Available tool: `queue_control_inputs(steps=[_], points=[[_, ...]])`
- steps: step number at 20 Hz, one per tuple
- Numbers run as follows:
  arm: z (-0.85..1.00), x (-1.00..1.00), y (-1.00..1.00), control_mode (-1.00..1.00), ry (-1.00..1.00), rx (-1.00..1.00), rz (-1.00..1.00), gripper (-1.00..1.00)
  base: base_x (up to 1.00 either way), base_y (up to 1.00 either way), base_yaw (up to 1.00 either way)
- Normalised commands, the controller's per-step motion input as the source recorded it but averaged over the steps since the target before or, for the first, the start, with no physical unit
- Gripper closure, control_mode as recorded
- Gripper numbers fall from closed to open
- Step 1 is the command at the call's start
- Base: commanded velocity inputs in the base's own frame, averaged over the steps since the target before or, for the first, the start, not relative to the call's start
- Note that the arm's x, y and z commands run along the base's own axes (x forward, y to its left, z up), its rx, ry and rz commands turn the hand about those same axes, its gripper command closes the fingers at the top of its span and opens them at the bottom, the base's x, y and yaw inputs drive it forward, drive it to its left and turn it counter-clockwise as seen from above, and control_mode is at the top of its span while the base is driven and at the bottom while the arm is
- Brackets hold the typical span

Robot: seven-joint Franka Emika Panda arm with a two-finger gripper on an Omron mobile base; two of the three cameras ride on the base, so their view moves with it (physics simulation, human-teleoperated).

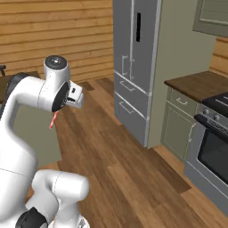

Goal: Take a straw from the drawer in front and place it inside the glass cup on the dining counter.

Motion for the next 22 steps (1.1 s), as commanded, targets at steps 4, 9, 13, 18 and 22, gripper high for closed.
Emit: queue_control_inputs(steps=[4,9,13,18,22], points=[[0.00,0.00,0.00,1.00,0.00,0.00,0.00,1.00,0.07,0.37,0.74],[0.00,0.00,0.00,1.00,0.00,0.00,0.00,1.00,0.81,0.26,0.50],[0.00,0.00,0.00,1.00,0.00,0.00,0.00,1.00,1.00,0.10,0.20],[0.00,0.00,0.00,1.00,0.00,0.00,0.00,1.00,1.00,-0.05,0.10],[0.00,0.00,0.00,1.00,0.00,0.00,0.00,1.00,1.00,-0.62,0.08]])
